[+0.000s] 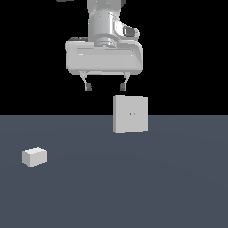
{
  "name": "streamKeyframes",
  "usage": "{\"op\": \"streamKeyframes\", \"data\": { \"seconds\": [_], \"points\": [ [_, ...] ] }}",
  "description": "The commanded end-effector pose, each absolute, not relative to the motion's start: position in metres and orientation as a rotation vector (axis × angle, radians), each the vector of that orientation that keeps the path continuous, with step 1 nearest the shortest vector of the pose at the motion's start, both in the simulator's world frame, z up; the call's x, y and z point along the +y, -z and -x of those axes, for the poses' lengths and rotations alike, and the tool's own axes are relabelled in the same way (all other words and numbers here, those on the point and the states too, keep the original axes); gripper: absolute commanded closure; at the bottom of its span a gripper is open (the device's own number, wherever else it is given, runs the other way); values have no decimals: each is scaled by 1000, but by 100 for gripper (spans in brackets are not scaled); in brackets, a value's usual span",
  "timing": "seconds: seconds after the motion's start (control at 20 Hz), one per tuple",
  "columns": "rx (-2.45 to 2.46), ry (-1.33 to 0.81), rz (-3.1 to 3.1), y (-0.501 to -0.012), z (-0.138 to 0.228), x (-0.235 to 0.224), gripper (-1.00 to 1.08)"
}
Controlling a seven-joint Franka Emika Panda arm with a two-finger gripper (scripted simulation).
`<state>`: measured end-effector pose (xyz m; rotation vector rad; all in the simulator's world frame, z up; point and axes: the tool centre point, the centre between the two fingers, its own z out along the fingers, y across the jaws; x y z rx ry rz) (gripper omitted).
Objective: Plug the charger into the wall socket.
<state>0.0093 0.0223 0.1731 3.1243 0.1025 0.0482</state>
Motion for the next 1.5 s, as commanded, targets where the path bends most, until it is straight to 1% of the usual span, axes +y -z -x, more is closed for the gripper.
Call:
{"op": "streamKeyframes", "data": {
  "seconds": [0.0, 0.3, 0.6, 1.45],
  "points": [
    [102, -48, -3124, -173, -9, 22, -92],
    [147, -63, -3128, -169, -9, 27, -92],
    [280, -105, -3134, -159, -6, 42, -92],
    [949, -320, -3069, -109, 20, 112, -92]
  ]
}}
